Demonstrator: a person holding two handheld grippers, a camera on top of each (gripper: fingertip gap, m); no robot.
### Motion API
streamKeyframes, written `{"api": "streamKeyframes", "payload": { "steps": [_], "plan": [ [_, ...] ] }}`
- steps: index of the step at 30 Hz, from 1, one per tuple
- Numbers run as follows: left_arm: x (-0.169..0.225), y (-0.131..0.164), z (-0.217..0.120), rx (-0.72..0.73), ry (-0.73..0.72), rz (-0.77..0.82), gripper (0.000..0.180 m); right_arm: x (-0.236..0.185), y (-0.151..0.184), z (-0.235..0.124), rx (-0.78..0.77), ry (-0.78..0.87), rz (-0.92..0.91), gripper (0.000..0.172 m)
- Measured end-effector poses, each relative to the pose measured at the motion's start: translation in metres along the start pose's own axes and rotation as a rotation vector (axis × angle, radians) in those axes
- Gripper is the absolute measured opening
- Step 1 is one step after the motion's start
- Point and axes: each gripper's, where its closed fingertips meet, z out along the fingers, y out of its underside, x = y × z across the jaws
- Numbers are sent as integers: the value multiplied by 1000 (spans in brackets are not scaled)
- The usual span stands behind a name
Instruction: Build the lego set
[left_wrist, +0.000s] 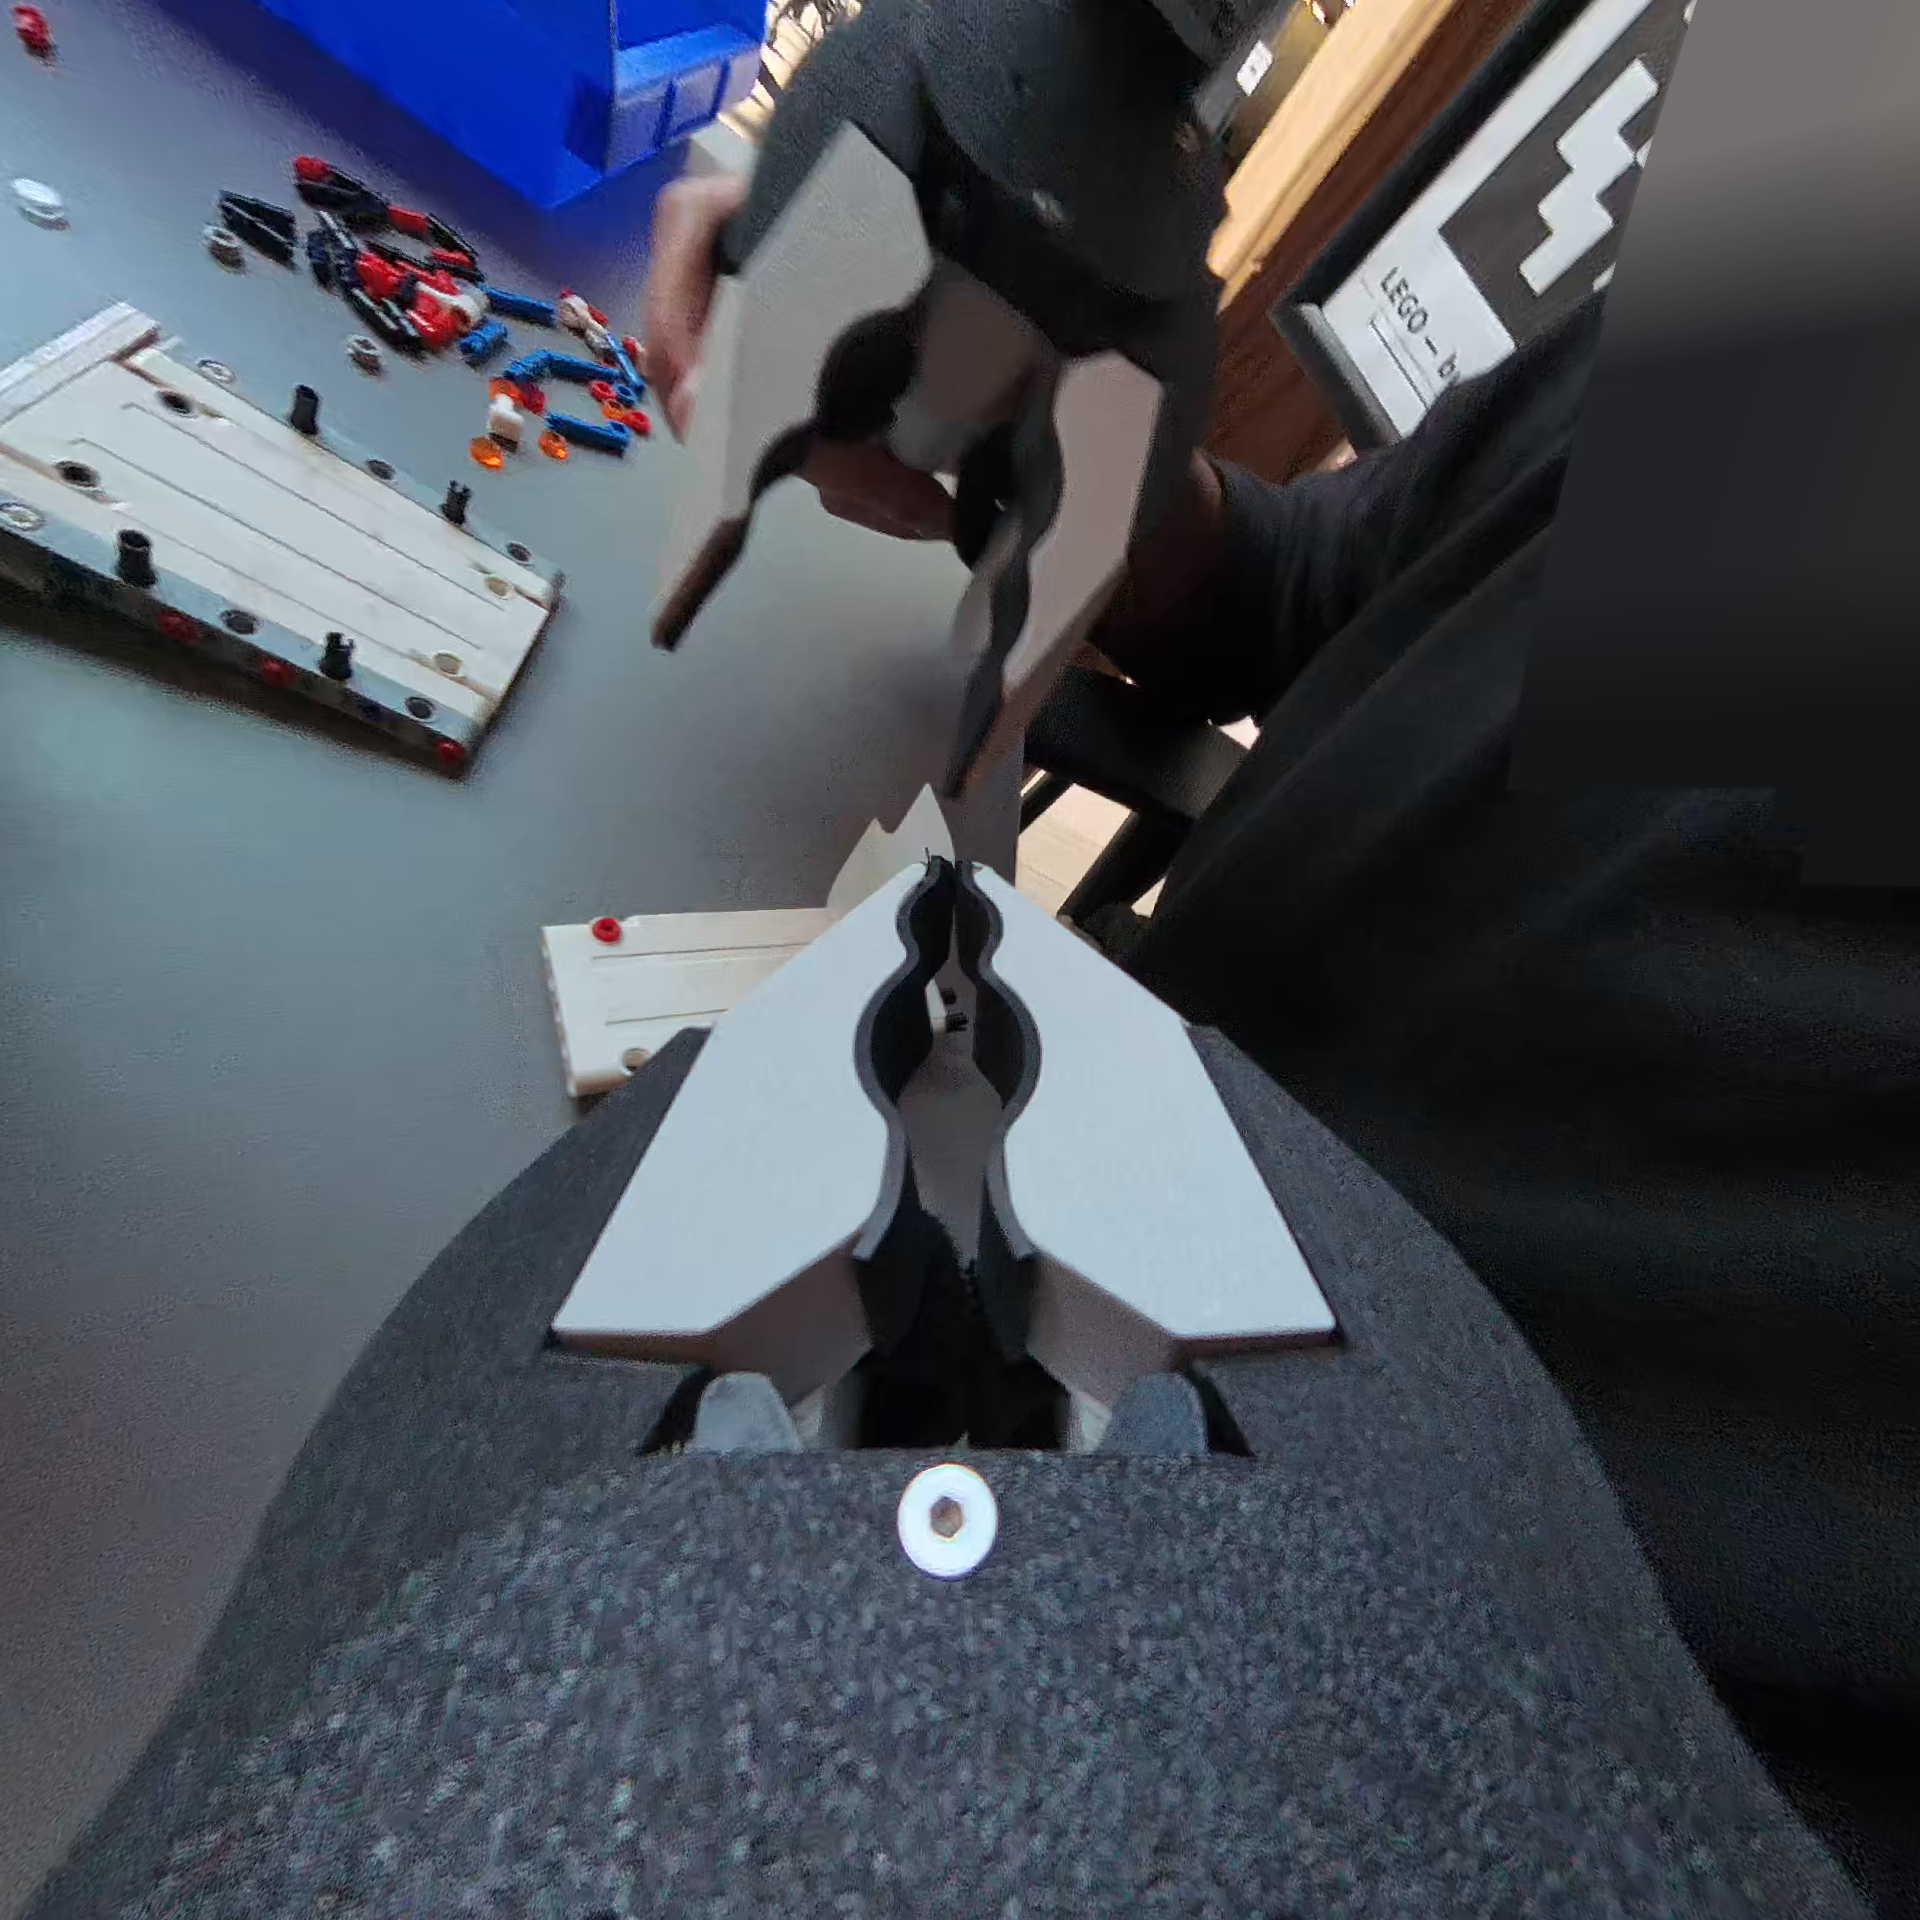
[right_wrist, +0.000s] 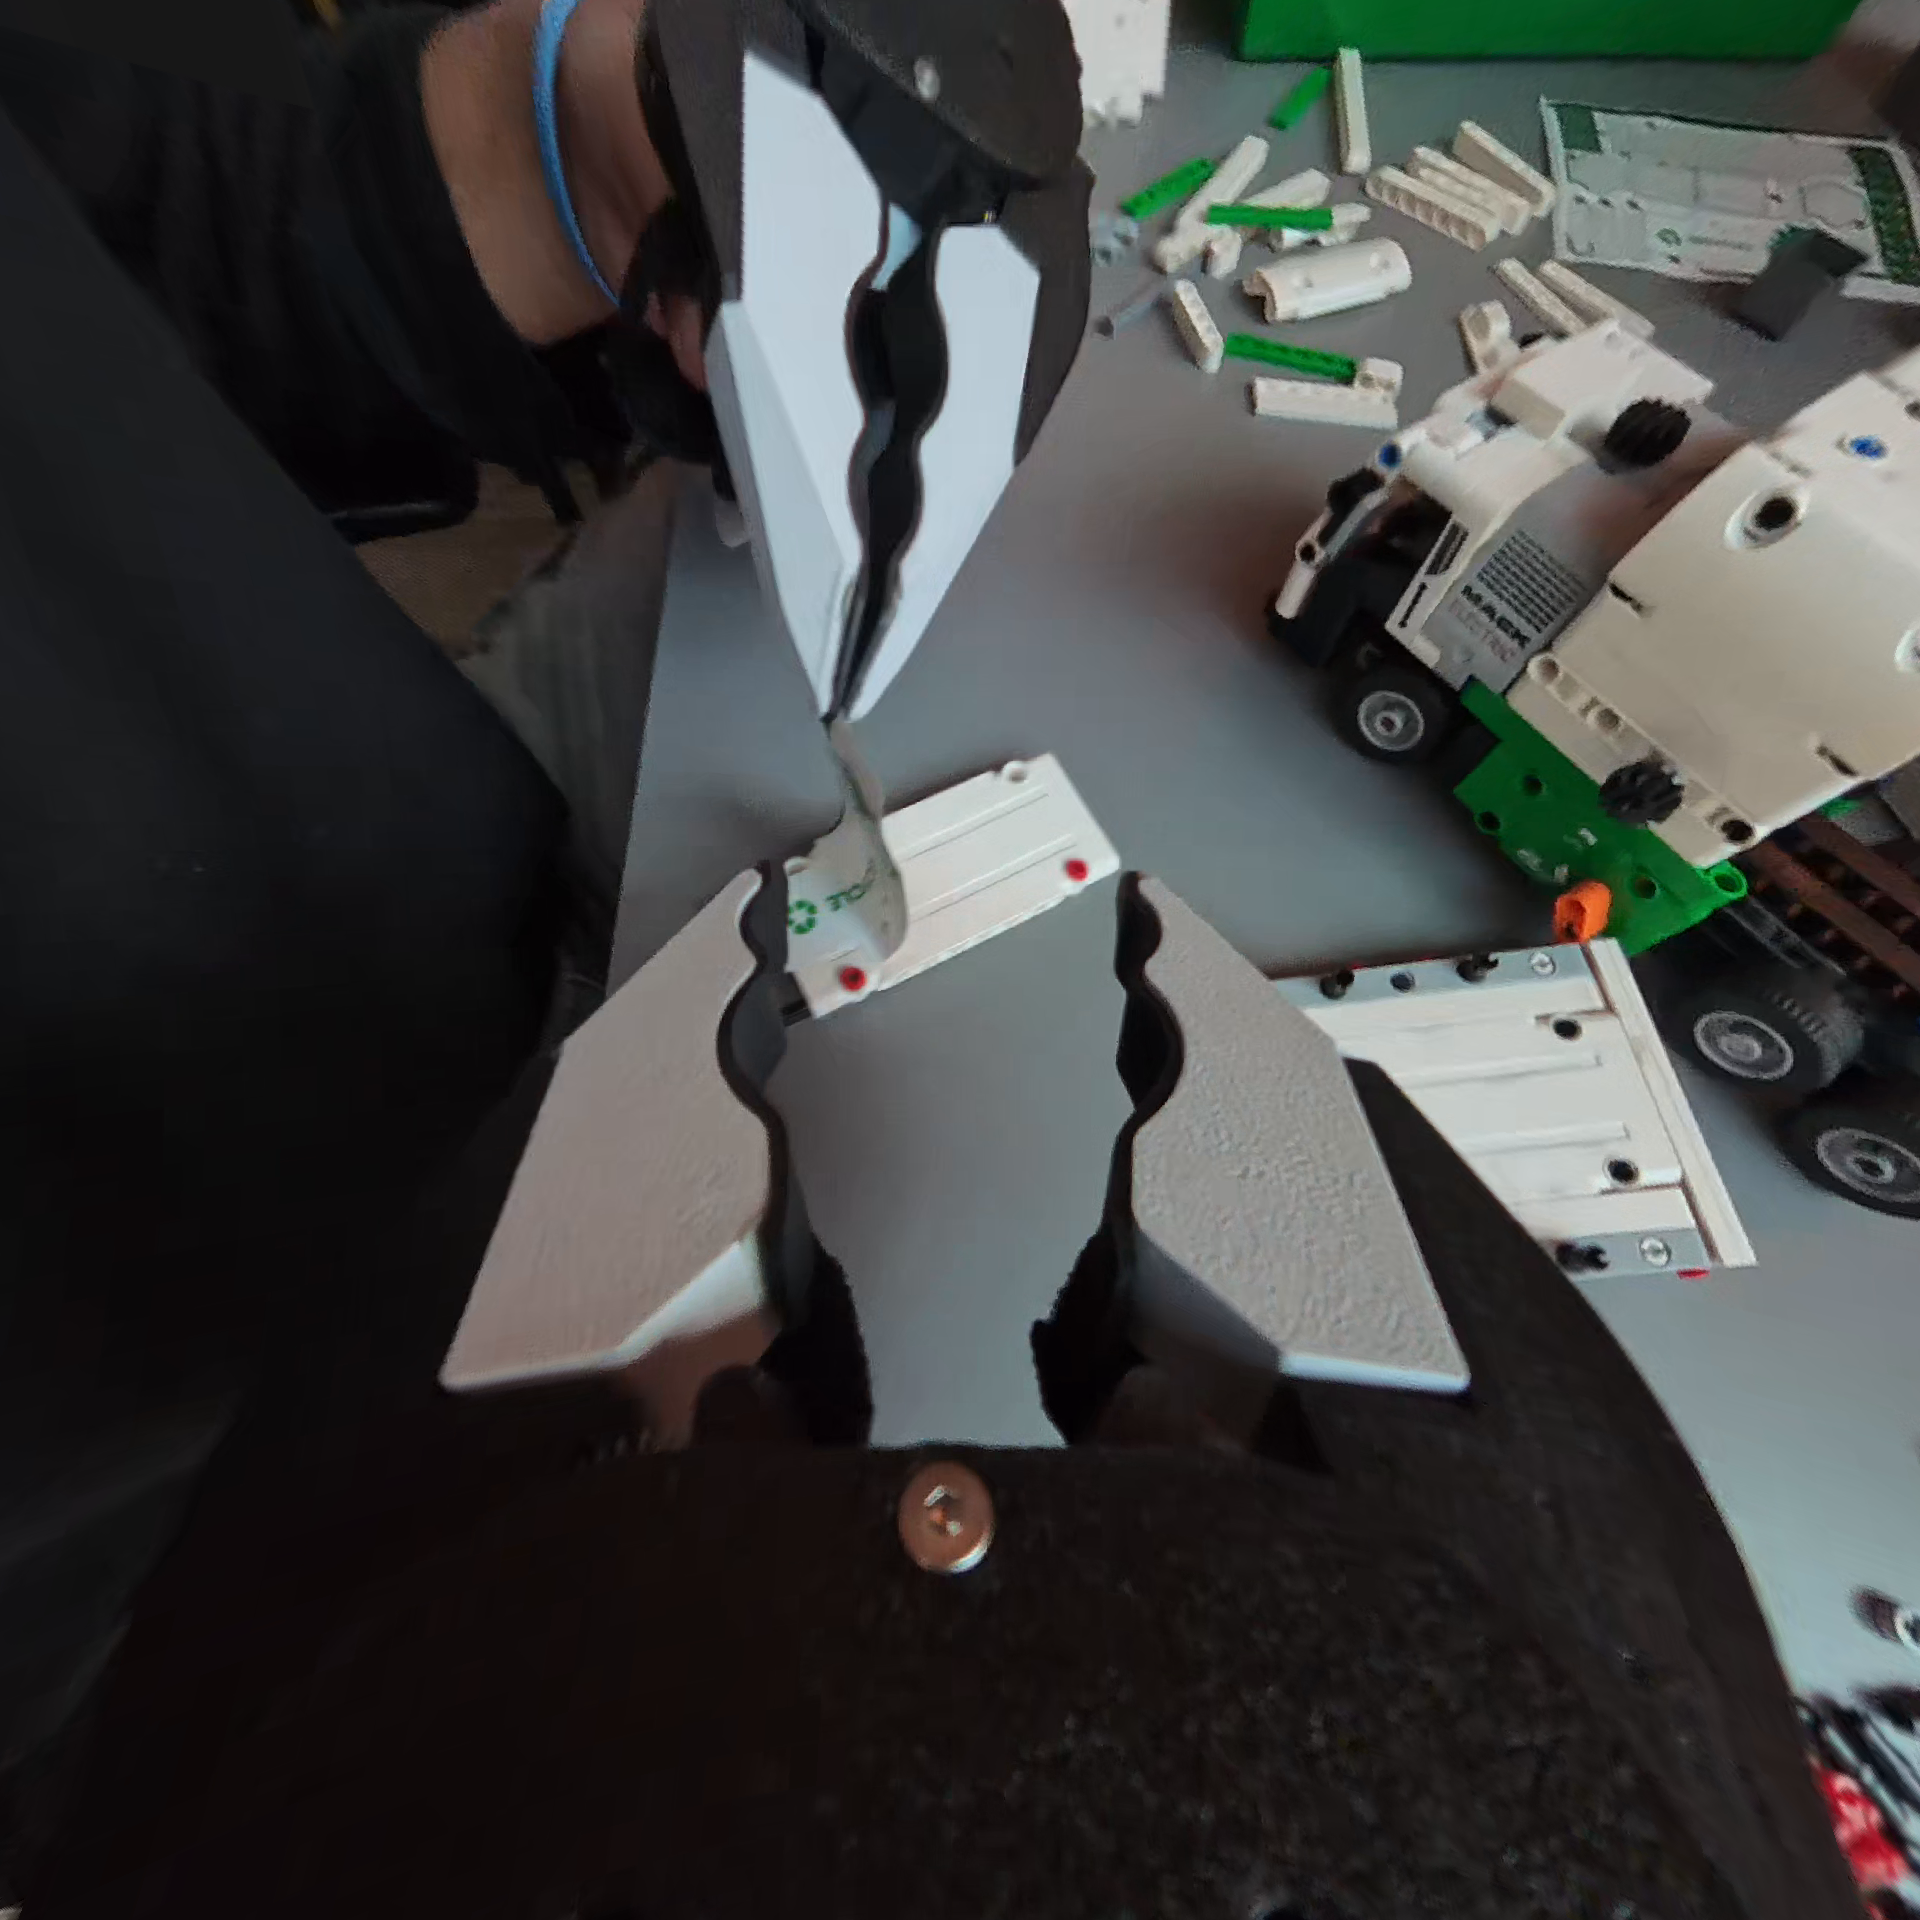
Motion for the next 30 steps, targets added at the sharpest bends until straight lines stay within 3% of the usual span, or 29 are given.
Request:
{"api": "streamKeyframes", "payload": {
  "steps": [3, 5, 9, 12, 17, 20, 23, 27, 30],
  "plan": [
    [16, 16, -2, -66, -10, 69, 0, 8, -18, -1, 130, -136, 118, 48],
    [21, 25, -4, -79, -28, 77, 0, -6, -21, 8, 137, -309, 211, 55],
    [34, 36, -9, -43, -43, 75, 0, -19, -8, 30, 47, -317, 193, 61],
    [35, 33, -16, 10, -79, 64, 0, -40, -9, 23, 54, -322, 119, 68],
    [36, 12, -18, 123, -107, 9, 0, -52, 18, 23, -82, 13, 120, 79],
    [29, 4, -8, 186, -157, -39, 0, -66, 19, 23, -27, 220, 188, 85],
    [26, 0, 4, 242, -153, -113, 0, -61, 26, 12, 54, 453, 257, 78],
    [31, -2, 16, 268, -112, -169, 0, -58, 31, 12, 81, 583, 259, 79],
    [38, -2, 22, 248, -105, -146, 0, -53, 34, 15, 43, 583, 243, 72]
  ]
}}
